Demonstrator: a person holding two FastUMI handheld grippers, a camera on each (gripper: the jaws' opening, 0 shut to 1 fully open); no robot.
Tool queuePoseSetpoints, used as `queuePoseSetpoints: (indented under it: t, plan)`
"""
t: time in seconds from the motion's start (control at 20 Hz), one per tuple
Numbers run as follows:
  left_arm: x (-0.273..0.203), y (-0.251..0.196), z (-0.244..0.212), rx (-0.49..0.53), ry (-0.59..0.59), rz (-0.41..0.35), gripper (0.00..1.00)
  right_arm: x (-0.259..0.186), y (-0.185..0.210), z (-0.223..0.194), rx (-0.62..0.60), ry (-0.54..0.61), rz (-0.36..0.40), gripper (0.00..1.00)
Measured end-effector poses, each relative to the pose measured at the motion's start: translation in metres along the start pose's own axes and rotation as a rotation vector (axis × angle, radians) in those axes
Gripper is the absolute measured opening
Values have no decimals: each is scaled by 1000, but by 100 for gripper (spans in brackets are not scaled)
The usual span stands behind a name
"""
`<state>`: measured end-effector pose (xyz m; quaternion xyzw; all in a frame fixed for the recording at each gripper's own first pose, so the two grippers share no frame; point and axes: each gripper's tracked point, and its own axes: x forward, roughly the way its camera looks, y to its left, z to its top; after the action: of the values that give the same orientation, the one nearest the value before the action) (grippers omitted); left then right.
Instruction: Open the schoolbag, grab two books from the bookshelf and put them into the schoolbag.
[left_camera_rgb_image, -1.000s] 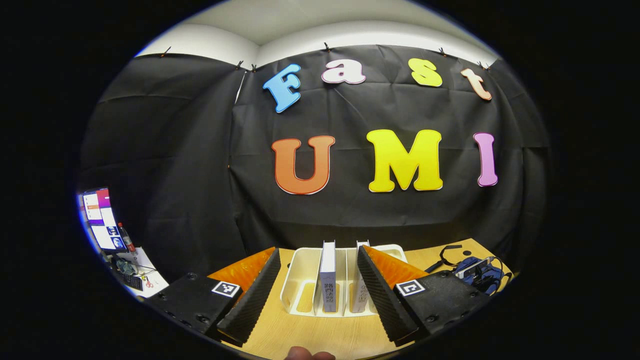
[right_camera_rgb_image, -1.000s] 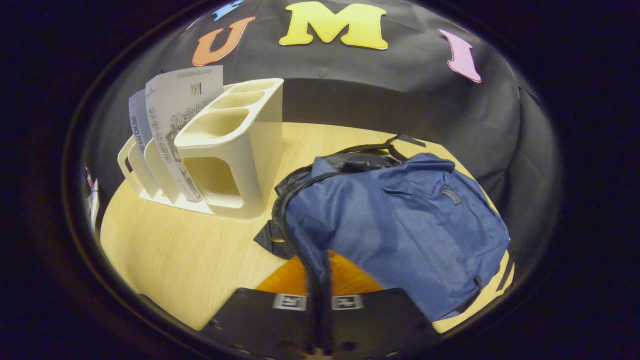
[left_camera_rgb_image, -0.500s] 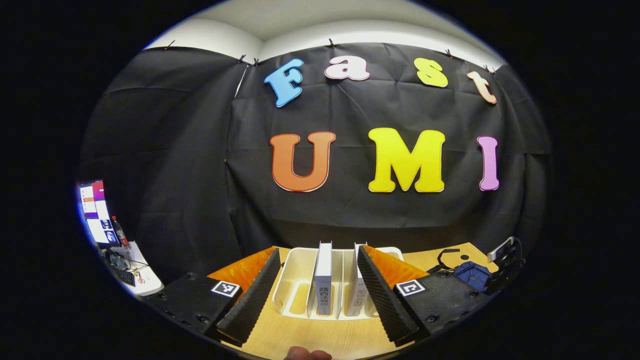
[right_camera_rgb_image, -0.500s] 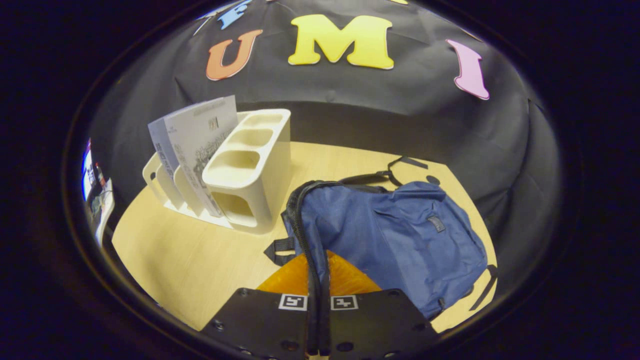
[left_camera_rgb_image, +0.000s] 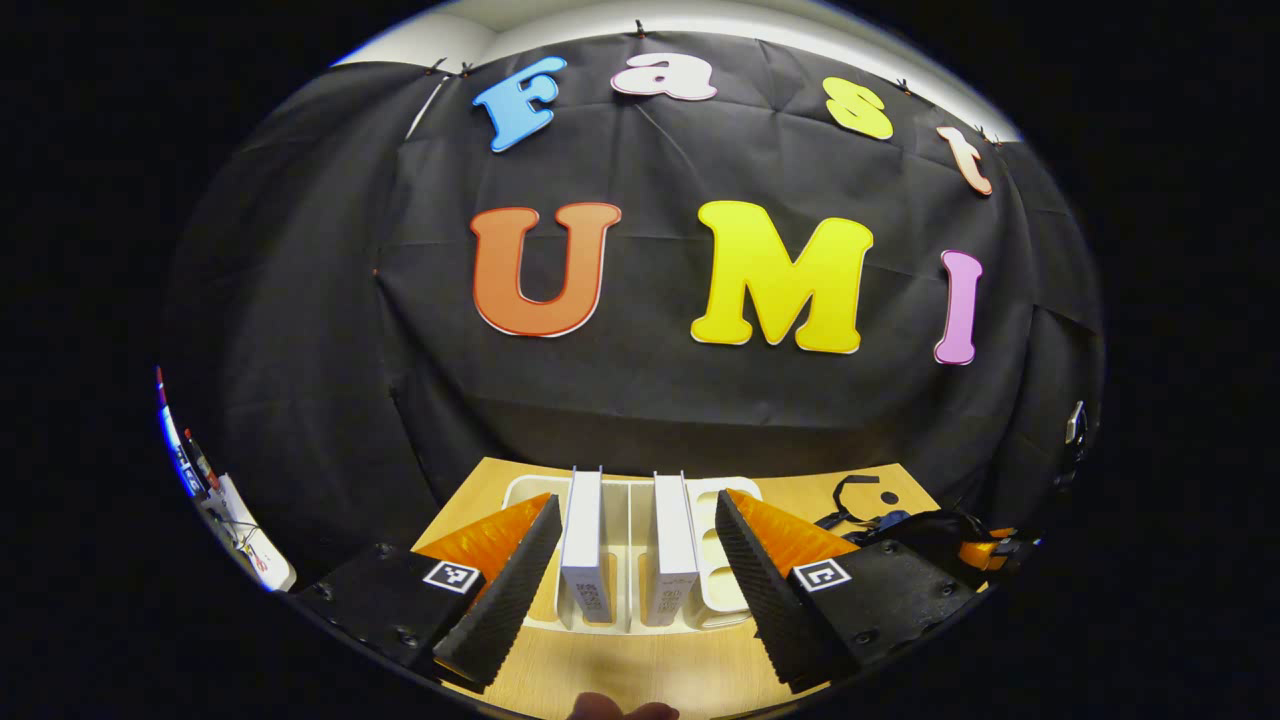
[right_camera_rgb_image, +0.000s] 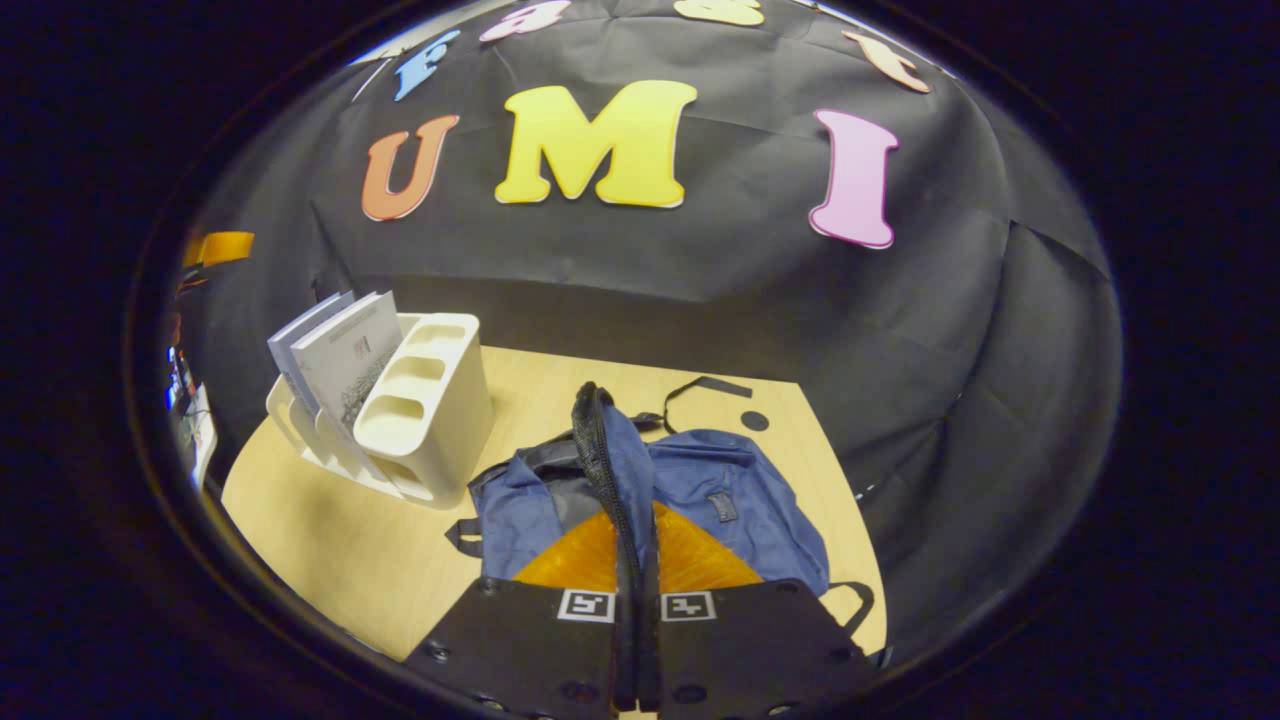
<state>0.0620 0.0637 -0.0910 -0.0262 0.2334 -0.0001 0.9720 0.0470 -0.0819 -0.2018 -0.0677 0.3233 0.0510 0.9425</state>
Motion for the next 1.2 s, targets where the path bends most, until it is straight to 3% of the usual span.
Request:
queuePoseSetpoints:
  t: [0.1, 0.3, 0.6, 0.9, 1.2]
  plan:
    - [21, -14, -8, -6, 96, -53, 97, -3, -24, 11, 57, -4, -1, 2]
    - [48, -28, -48, -89, 416, -145, 98, -5, -72, 28, 72, -13, -3, 2]
    - [78, -25, -82, -106, 762, -126, 99, -2, -116, 38, 88, -17, 24, 2]
    - [106, -22, -117, -77, 971, -71, 99, 3, -131, 35, 114, -12, 50, 2]
    - [138, -15, -143, -18, 1063, 4, 97, 10, -138, 27, 164, -3, 66, 5]
